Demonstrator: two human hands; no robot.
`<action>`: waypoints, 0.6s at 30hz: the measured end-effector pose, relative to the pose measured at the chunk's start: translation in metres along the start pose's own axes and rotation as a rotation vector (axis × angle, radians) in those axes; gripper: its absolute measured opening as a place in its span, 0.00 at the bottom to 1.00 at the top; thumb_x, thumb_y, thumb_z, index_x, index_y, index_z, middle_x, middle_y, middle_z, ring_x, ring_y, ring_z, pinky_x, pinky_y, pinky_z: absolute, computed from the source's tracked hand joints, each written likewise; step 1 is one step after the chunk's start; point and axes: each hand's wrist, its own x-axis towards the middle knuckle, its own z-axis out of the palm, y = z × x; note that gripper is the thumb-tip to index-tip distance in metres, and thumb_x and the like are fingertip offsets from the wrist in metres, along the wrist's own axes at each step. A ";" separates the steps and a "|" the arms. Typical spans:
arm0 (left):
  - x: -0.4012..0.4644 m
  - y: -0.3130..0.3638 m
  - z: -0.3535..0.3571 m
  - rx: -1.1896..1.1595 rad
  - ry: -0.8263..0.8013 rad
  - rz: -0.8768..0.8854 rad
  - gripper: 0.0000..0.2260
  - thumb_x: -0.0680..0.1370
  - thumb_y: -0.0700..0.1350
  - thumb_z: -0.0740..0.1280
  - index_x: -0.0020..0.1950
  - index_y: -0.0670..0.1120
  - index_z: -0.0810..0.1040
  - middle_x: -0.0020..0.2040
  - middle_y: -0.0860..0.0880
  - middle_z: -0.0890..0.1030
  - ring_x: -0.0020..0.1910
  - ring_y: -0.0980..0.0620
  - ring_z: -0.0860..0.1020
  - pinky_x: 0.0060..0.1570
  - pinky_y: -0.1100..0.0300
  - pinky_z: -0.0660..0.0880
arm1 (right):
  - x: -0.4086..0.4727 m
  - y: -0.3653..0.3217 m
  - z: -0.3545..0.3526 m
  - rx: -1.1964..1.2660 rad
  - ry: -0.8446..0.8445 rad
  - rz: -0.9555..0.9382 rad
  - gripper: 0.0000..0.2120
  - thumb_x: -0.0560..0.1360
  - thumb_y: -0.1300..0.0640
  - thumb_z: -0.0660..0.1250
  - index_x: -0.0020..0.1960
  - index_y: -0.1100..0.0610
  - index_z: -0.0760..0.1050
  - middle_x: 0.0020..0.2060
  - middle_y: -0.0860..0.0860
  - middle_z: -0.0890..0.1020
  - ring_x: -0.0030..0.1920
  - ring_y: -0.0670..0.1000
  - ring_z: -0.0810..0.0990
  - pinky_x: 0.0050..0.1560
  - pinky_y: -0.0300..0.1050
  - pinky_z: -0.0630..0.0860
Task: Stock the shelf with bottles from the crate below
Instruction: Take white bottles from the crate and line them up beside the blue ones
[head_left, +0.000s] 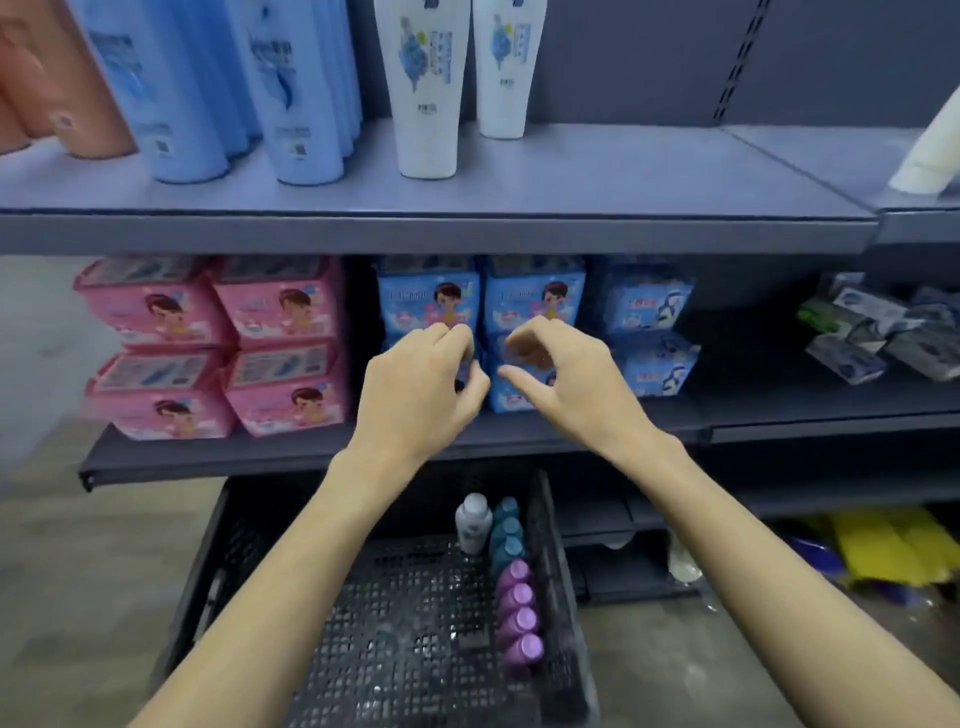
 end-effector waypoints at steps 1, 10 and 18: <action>-0.014 -0.003 0.010 0.000 -0.050 -0.016 0.06 0.75 0.49 0.64 0.43 0.48 0.73 0.36 0.52 0.74 0.38 0.50 0.75 0.31 0.52 0.73 | -0.013 0.008 0.016 -0.010 -0.049 0.045 0.12 0.76 0.52 0.72 0.56 0.56 0.76 0.48 0.50 0.81 0.48 0.47 0.79 0.54 0.42 0.76; -0.122 -0.032 0.078 0.052 -0.463 -0.134 0.05 0.74 0.49 0.64 0.44 0.47 0.73 0.37 0.51 0.75 0.37 0.48 0.76 0.30 0.56 0.71 | -0.099 0.063 0.127 0.023 -0.383 0.393 0.12 0.76 0.55 0.72 0.56 0.58 0.76 0.47 0.53 0.81 0.45 0.50 0.78 0.51 0.51 0.78; -0.158 -0.039 0.104 0.054 -0.674 -0.251 0.05 0.74 0.49 0.63 0.45 0.48 0.73 0.38 0.52 0.76 0.37 0.48 0.76 0.34 0.54 0.75 | -0.119 0.088 0.182 0.035 -0.606 0.580 0.20 0.75 0.51 0.73 0.62 0.57 0.72 0.55 0.55 0.80 0.55 0.58 0.80 0.54 0.50 0.76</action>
